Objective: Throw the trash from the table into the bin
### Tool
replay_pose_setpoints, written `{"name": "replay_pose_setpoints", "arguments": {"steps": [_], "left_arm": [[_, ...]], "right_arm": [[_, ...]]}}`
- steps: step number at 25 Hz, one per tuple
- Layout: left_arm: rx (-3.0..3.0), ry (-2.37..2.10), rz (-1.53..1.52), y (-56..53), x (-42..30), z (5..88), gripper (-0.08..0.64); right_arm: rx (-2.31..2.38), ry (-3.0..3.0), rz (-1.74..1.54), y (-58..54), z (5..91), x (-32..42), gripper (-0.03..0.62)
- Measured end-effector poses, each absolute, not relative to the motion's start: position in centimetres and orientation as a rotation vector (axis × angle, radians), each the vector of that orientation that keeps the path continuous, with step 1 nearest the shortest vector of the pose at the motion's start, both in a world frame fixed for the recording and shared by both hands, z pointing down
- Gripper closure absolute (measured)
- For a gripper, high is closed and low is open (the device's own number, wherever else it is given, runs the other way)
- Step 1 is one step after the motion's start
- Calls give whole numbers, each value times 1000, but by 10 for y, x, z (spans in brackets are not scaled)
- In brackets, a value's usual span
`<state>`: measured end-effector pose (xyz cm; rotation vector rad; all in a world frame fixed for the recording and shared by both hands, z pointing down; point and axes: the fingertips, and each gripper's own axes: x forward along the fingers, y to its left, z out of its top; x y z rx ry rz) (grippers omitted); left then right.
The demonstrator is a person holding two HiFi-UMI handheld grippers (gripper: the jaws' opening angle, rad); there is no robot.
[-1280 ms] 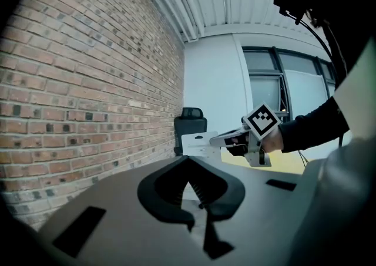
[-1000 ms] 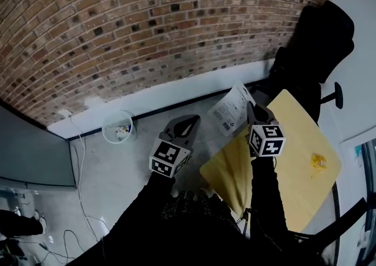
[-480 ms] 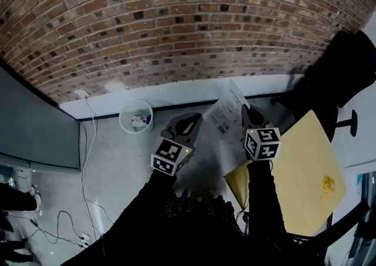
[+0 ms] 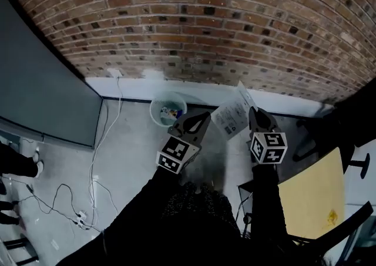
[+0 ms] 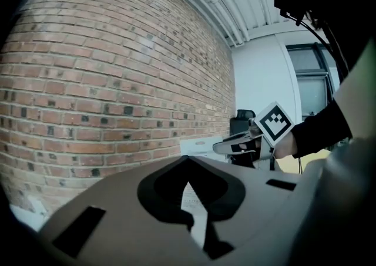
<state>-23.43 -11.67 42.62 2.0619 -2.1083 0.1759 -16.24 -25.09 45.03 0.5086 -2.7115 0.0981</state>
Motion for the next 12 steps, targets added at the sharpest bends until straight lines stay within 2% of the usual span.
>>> {"name": "replay_pose_setpoints", "arguments": {"steps": [12], "left_arm": [[1886, -2254, 174, -18, -381, 436, 554]], "right_arm": [[364, -2753, 61, -173, 463, -314, 580]]}}
